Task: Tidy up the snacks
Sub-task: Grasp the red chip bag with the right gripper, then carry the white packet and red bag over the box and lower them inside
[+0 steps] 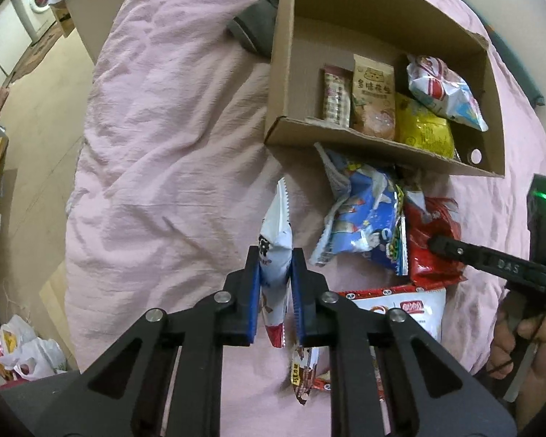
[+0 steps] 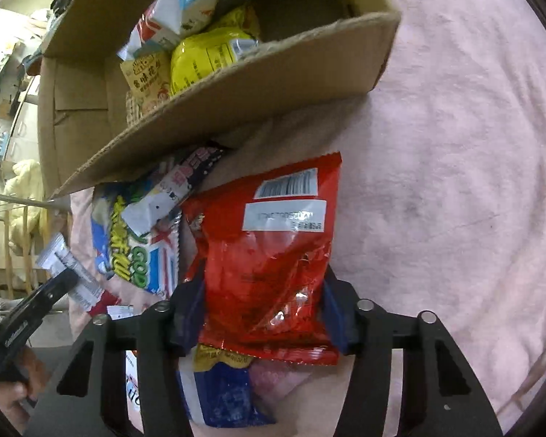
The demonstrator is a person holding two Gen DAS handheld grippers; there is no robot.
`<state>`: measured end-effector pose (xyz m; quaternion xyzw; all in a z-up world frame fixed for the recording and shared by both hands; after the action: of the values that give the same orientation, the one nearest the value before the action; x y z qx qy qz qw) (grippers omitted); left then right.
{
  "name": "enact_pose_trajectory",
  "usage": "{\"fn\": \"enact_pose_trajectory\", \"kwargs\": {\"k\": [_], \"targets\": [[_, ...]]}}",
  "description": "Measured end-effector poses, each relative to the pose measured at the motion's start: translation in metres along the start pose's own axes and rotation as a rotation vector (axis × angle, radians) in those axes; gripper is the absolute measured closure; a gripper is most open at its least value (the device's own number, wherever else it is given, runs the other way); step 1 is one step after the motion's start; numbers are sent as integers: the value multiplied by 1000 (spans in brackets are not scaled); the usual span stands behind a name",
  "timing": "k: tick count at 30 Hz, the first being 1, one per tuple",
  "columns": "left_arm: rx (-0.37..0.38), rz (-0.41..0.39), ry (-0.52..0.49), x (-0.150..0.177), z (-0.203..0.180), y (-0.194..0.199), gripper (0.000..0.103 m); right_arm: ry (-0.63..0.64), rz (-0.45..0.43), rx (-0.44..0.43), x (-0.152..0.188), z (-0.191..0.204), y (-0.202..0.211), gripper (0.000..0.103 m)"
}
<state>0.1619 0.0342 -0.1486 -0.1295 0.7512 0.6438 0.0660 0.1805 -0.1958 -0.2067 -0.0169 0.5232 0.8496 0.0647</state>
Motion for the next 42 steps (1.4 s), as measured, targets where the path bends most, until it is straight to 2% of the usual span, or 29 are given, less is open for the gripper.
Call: {"fn": "enact_pose_trajectory", "kwargs": {"k": [1,7,21,26,33,42], "targets": [[8,-1,8,0,1,0,91,11,-9,-2,-1,0,4,55],[12,-10,10,0,3,2,91,34,-64,-24,-1,-4,30,58],[-44,-51,-21,-3,-4,6,91,47,-165,-47,16,-22,77,58],[-55,-119,-29,-11,-4,27,91,94,-210,-85,16,-5,93,58],[8,-137,-48,-23,-16,61,91,147,-230,-129,14,31,103,58],[36,-204,-131,-72,-54,91,91,203,-330,-154,-26,70,135,58]]}}
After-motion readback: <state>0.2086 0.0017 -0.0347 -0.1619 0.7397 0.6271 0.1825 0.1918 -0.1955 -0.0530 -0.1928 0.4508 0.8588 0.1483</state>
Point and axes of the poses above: each gripper's, at about its wrist camera, not at the fingertips, and y roughly against the way its jaws point, z to its left, x to its underside, the point moved 7 cm from there along -y, roughly the way its jaws point
